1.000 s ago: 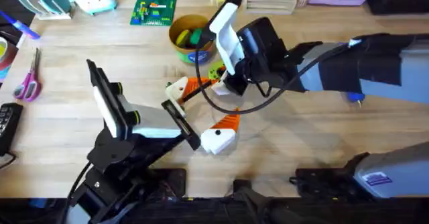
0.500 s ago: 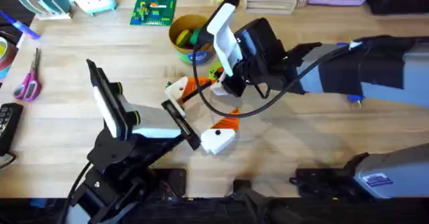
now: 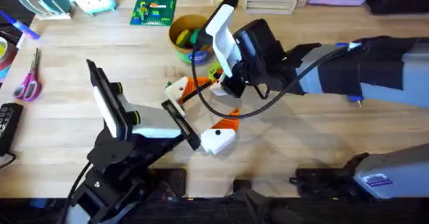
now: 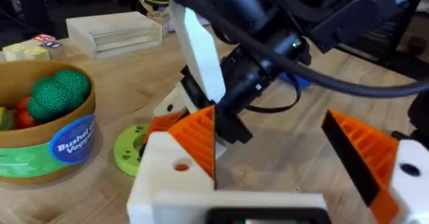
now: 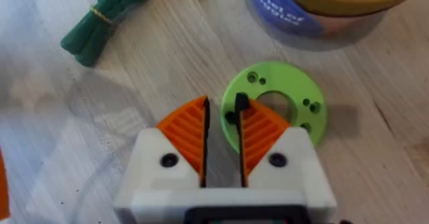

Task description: Pick up the gripper from the table and insert it into the empty holder that is missing its gripper. Then pick up a screw, insert it into the mounting hole, and use the screwdriver to tighten it. Finally, clean up the table by picking up the vegetable and placing it into the bucket.

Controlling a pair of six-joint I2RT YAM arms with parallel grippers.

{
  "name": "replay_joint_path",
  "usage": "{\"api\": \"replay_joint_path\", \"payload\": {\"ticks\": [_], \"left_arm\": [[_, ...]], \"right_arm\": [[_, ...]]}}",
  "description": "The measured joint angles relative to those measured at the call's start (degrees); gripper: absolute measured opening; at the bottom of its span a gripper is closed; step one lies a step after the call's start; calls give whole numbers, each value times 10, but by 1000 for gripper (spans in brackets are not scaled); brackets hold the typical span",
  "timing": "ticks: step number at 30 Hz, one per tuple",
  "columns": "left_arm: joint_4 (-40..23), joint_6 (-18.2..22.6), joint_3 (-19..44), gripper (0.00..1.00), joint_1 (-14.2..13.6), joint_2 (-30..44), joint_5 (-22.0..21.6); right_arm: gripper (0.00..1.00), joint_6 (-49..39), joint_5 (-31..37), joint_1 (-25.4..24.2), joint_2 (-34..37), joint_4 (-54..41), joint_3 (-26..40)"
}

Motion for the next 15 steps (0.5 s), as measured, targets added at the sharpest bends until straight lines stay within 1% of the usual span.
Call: {"api": "replay_joint_path", "payload": {"ticks": [12,15], "left_arm": [[0,0,0,991,0,0,0],[0,0,0,991,0,0,0]], "right_arm": [[254,0,0,0,-7,-24,1],[206,0,1,0,-7,-24,1]]}}
